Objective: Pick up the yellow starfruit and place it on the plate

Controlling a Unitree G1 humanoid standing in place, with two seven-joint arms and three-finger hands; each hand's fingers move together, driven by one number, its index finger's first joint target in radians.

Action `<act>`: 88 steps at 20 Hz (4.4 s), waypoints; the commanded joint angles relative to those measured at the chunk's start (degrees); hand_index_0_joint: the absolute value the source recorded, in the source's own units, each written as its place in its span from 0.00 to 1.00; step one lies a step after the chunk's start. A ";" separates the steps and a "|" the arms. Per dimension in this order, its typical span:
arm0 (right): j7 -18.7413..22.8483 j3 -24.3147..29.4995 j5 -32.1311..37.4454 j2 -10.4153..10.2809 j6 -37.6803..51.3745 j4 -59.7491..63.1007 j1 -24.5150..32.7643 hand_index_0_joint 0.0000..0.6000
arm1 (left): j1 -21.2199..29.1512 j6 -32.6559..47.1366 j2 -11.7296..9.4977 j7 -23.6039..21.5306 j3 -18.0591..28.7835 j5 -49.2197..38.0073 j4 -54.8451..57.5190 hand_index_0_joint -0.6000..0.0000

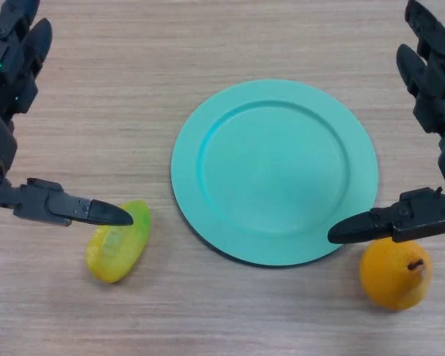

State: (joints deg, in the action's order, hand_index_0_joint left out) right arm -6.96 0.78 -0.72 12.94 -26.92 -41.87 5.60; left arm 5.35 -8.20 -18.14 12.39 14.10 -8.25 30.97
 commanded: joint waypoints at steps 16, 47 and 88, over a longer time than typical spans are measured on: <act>-0.35 0.66 0.26 0.96 5.26 -3.23 2.70 0.00 | -6.75 3.46 -0.63 9.19 8.01 2.99 5.62 1.00; -0.21 1.80 0.00 1.27 6.58 -2.45 2.31 0.08 | -7.93 33.47 -0.18 -6.22 -6.74 27.98 -39.08 0.00; -0.85 1.97 -0.16 1.55 1.05 -10.53 2.08 0.00 | 9.99 7.68 7.25 -6.26 -19.94 18.17 -17.49 1.00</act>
State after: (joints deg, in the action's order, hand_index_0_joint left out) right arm -7.99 -0.42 -0.76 13.08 -31.37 -49.42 6.11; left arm 13.70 -6.12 -10.32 7.83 -7.85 8.61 11.60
